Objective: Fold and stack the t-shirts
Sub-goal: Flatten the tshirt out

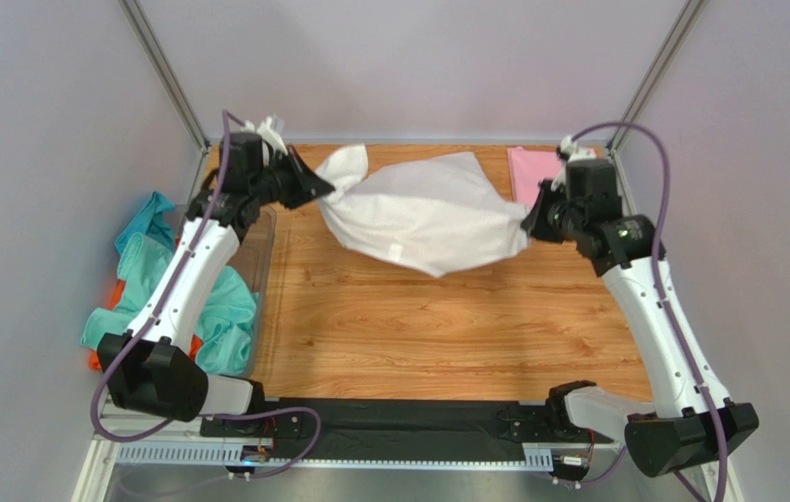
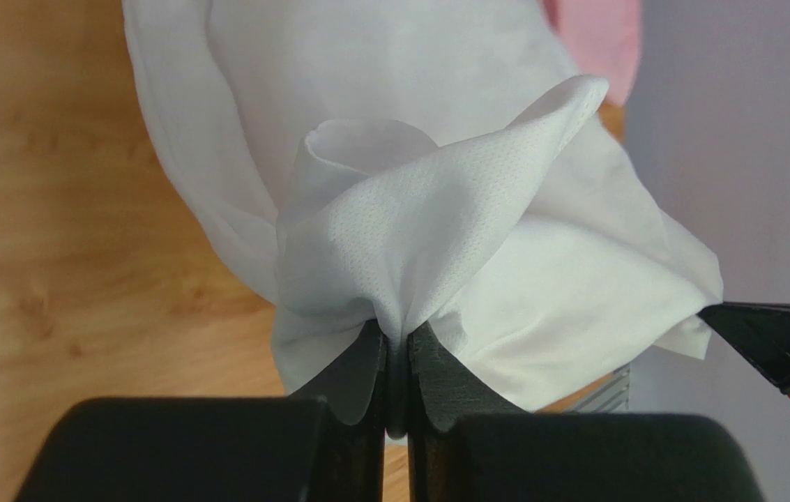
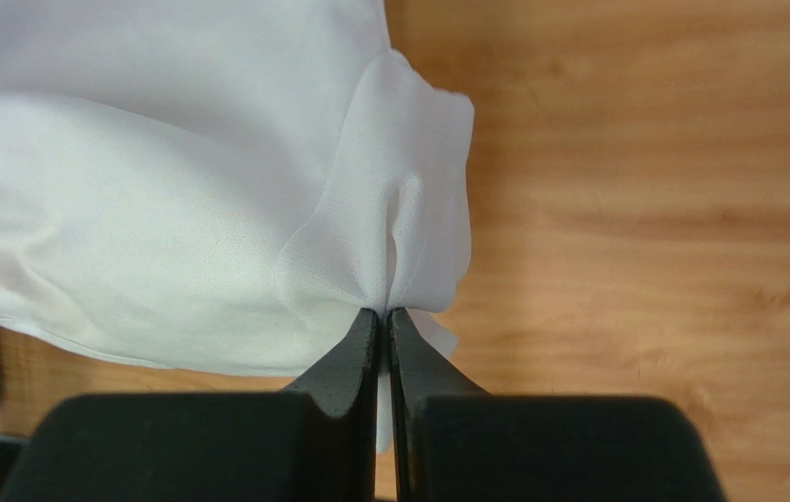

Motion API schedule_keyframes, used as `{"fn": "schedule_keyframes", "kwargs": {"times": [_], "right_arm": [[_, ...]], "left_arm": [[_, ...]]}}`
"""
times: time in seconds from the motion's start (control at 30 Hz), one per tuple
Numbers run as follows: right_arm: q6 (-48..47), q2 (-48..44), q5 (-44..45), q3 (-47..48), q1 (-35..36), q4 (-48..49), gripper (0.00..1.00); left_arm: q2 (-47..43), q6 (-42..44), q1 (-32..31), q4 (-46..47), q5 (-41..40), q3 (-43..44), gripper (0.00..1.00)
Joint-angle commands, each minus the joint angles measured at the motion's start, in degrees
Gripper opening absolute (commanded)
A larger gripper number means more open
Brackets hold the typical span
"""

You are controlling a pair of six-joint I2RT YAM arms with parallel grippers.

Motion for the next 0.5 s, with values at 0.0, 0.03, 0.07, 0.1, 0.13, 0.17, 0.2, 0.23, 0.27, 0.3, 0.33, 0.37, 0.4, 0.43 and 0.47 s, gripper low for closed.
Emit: {"fn": "schedule_keyframes", "kwargs": {"times": [0.0,0.03,0.07,0.1,0.13,0.17,0.2,0.23,0.27,0.3,0.33,0.37,0.4,0.43,0.47], "right_arm": [[3.54,-3.17,-1.97,-12.91,-0.36,-0.53,0.03],[3.8,-3.35,-1.8,-17.38,-0.27,-0.53,0.05],[3.98,-3.35,-1.8,-19.6,-0.27,-0.36,0.05],[4.06,-2.92,-2.06,-21.37,-0.27,-0.09,0.1],[4.24,-2.3,-2.41,-22.6,-0.27,0.08,0.16],[4.41,-1.86,-2.5,-24.27,-0.27,0.17,0.25],[4.5,-0.81,-2.15,-24.46,-0.27,0.0,0.7],[4.5,-0.54,-1.1,-24.55,-0.27,-0.18,0.99],[4.68,-0.37,-0.57,-24.03,-0.27,-0.35,1.0],[4.68,-0.19,-0.22,-23.41,-0.36,-0.62,1.0],[4.59,-0.19,-0.39,-22.88,-0.27,-0.79,1.0],[4.51,-0.19,-0.57,-22.44,-0.27,-0.8,1.0],[4.59,-0.28,-1.35,-21.31,-0.27,-0.8,1.0],[4.33,-0.28,-1.97,-20.95,-0.36,-0.71,1.0],[3.89,-0.19,-2.58,-20.6,-0.19,-0.01,1.0]], "left_arm": [[-3.02,-0.45,0.06,4.34,1.15,-15.47,0.1],[-4.86,-0.55,0.06,4.44,-1.03,-20.46,0.17],[-5.92,-0.64,-0.02,4.53,-1.92,-22.6,0.36],[-6.8,-0.64,-0.11,4.87,-2.63,-24.36,0.52],[-7.59,-0.38,-0.11,4.7,-2.81,-26.46,0.89],[-9.08,0.06,-0.11,4.09,-2.63,-26.92,1.0],[-9.88,0.15,-0.2,2.78,-2.37,-27.27,1.0],[-10.84,0.15,-0.29,2.68,-2.28,-27.71,1.0],[-12.85,0.59,-0.64,2.59,-2.45,-27.8,1.0],[-13.66,0.86,-0.9,2.51,-2.8,-27.72,1.0],[-15.06,0.94,-1.25,2.24,-3.42,-27.37,1.0],[-15.5,0.86,-1.95,2.24,-3.6,-27.36,1.0],[-15.77,0.86,-2.48,2.15,-3.77,-27.36,1.0],[-15.86,0.68,-2.92,2.07,-3.77,-27.36,1.0],[-15.69,0.33,-3.97,2.07,-3.95,-27.36,1.0]]}}
